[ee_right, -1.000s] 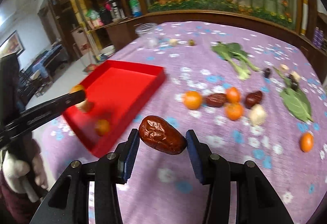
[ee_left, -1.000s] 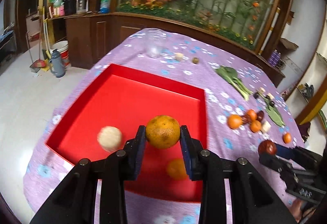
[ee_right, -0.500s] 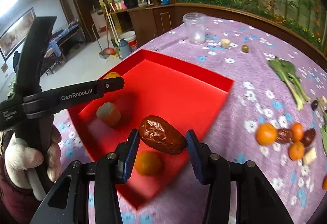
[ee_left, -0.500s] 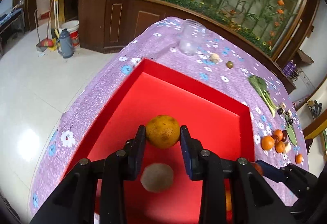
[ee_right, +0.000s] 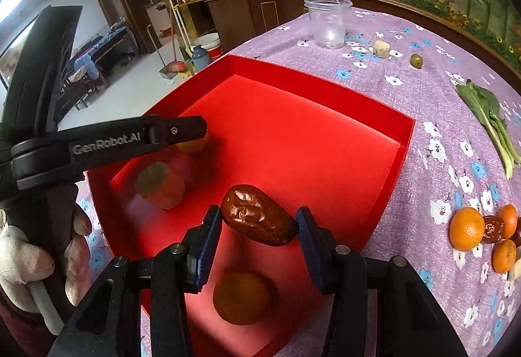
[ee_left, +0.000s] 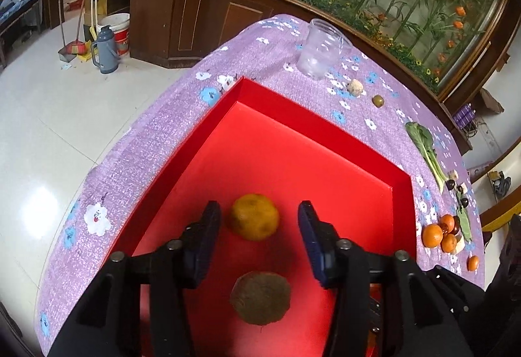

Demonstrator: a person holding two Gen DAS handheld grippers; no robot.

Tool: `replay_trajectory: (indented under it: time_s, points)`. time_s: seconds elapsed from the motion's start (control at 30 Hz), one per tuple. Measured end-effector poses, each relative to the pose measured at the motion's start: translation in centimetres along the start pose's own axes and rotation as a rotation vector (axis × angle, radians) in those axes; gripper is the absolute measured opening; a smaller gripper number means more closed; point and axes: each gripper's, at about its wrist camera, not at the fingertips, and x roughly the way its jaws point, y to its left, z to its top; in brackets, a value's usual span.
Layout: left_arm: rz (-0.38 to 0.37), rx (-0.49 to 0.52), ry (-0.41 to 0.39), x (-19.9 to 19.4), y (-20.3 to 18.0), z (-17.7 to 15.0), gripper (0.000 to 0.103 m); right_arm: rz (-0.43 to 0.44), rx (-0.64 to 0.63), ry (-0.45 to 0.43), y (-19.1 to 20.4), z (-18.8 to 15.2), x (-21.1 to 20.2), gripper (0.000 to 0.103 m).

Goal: Organize fruits
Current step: 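Carry the orange and red date into the red tray and release both, then withdraw both tools from the tray back over the table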

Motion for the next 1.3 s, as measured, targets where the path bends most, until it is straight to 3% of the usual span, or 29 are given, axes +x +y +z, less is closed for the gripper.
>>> replay_trajectory:
  time_s: [0.5, 0.7, 0.77, 0.9, 1.07, 1.13, 1.3]
  points:
    - [-0.040, 0.051, -0.095, -6.4, -4.6, -2.7, 0.062, 0.025, 0.097, -0.097, -1.8, -1.8, -5.8, 0.057]
    - [-0.085, 0.084, -0.159, -10.2, -8.0, -4.5, 0.064, -0.057, 0.140, -0.205, -2.6, -4.1, -10.7, 0.060]
    - [-0.116, 0.093, -0.201, -12.1, -9.3, -5.0, 0.064, -0.018, 0.202, -0.236, -3.4, -5.1, -13.0, 0.060]
    - [-0.175, 0.135, -0.269, -15.7, -12.0, -6.3, 0.064, 0.146, 0.356, -0.269, -5.9, -6.9, -16.6, 0.061]
    - [-0.292, 0.183, -0.329, -20.6, -14.4, -7.5, 0.064, 0.212, 0.500, -0.345, -8.4, -9.0, -20.8, 0.061]
    - [-0.329, 0.199, -0.331, -22.0, -15.1, -7.5, 0.064, 0.196, 0.489, -0.350, -8.7, -9.1, -22.5, 0.061]
    - [-0.403, 0.232, -0.389, -26.9, -15.5, -6.7, 0.064, 0.040, 0.363, -0.426, -8.7, -8.3, -30.0, 0.063]
